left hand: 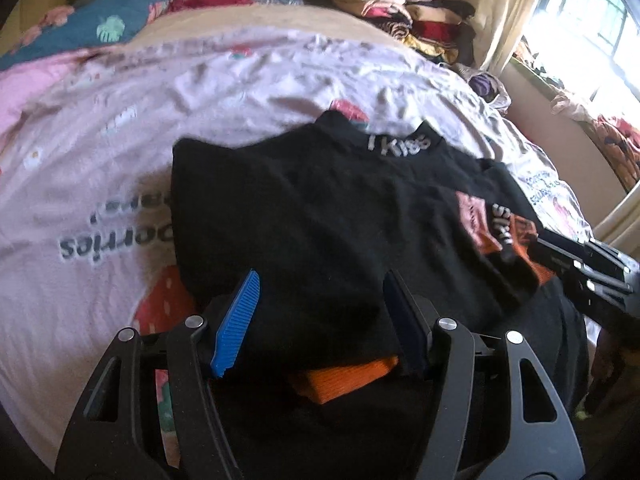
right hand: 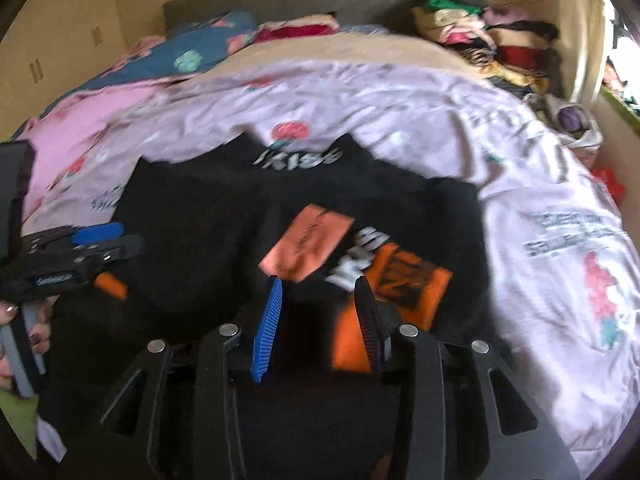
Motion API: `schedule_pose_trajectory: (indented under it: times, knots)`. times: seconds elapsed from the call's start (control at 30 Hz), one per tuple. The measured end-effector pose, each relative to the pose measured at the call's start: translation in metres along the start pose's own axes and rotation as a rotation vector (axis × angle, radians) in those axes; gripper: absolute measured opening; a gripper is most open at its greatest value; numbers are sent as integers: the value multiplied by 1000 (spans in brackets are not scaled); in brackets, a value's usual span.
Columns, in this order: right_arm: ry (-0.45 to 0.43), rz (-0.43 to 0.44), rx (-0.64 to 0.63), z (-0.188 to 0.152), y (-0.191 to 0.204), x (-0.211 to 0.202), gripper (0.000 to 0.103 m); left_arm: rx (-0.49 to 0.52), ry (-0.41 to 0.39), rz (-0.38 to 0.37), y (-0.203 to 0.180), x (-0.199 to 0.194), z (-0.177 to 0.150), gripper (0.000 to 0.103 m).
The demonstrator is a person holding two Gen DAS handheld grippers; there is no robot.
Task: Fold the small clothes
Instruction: 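Fold the shirt body edge inward over the sleeves with the left tool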
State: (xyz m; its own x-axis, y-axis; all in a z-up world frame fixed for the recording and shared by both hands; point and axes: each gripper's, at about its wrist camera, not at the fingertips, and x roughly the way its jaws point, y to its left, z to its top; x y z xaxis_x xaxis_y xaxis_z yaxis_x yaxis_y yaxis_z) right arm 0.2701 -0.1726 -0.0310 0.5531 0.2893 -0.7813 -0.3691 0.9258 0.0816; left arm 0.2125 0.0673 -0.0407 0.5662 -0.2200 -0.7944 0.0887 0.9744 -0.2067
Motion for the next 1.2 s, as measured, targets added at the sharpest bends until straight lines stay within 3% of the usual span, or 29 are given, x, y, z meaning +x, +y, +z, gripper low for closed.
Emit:
schedule_pose_trajectory:
  times: [0.17, 0.27, 0.33, 0.4, 0.57, 0.7, 1.2]
  knots:
    - [104, -40, 26, -12, -2, 26, 54, -13, 6, -21, 5, 0, -1, 56]
    - [79, -23, 42, -13, -4, 21, 55, -11, 6, -23, 4, -1, -2, 56]
    - [47, -3, 54, -12, -5, 12, 60, -14, 5, -25, 3, -3, -1, 58]
    - [24, 6, 75, -13, -8, 4, 78, -20, 4, -39, 3, -7, 1, 64]
    - [-7, 18, 117, -21, -16, -13, 91, -19, -24, -26, 1, -22, 5, 77]
    - [-27, 14, 127, -26, -17, -26, 96, -12, -34, -28, -2, -32, 6, 93]
    - [-115, 17, 110, -38, -20, -85, 97, -47, -99, 20, 1, -78, -6, 93]
